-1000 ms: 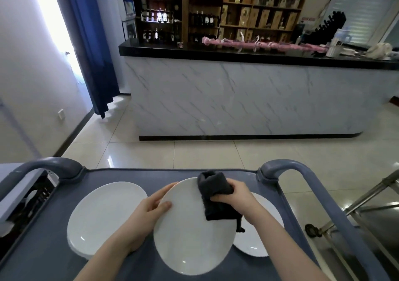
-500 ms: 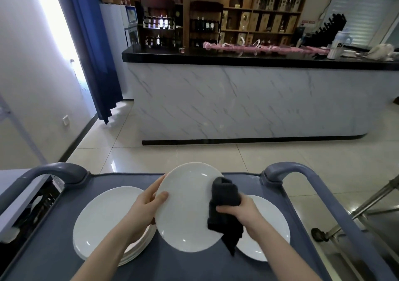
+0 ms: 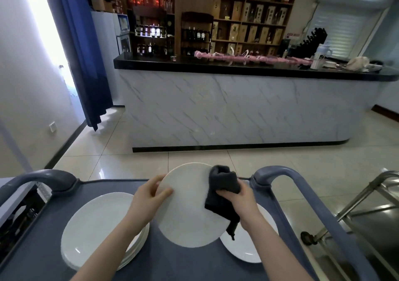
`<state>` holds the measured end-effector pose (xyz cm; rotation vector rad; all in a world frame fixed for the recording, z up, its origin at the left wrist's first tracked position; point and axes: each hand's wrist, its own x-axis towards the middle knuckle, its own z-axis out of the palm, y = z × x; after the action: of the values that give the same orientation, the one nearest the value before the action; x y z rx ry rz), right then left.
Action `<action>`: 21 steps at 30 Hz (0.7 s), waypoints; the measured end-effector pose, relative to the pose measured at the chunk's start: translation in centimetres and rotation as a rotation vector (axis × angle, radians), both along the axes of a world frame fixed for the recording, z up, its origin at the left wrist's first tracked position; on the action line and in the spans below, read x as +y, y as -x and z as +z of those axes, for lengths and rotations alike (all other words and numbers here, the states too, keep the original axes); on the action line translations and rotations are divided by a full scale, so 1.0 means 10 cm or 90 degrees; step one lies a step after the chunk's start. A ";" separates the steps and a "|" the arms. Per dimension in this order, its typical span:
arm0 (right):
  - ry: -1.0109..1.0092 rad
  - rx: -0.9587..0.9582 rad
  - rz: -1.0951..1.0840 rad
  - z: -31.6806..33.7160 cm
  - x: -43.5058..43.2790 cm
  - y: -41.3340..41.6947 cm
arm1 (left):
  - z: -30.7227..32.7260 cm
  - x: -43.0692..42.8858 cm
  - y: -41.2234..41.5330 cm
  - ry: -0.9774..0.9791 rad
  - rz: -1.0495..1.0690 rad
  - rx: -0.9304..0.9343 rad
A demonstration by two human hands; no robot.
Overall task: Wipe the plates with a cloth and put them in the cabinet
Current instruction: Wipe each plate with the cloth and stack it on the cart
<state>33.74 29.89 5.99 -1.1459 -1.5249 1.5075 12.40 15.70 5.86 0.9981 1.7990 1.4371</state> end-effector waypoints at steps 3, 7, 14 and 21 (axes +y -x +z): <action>0.201 0.182 -0.132 -0.22 -0.16 -0.01 | -0.17 -0.06 -0.21 -0.041 0.026 -0.150; 0.308 0.230 -0.175 -0.34 -0.26 0.04 | -0.23 -0.01 -0.39 -0.069 0.035 -0.206; 0.049 -0.051 0.006 -0.01 -0.05 -0.30 | 0.17 0.05 -0.10 -0.008 -0.101 -0.097; -0.191 -0.203 0.058 0.65 0.10 -0.09 | 0.71 0.14 0.21 0.003 -0.233 0.140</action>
<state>34.69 30.88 12.51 -1.1888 -1.9650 1.1358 10.29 17.10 12.99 1.4443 1.6549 1.1311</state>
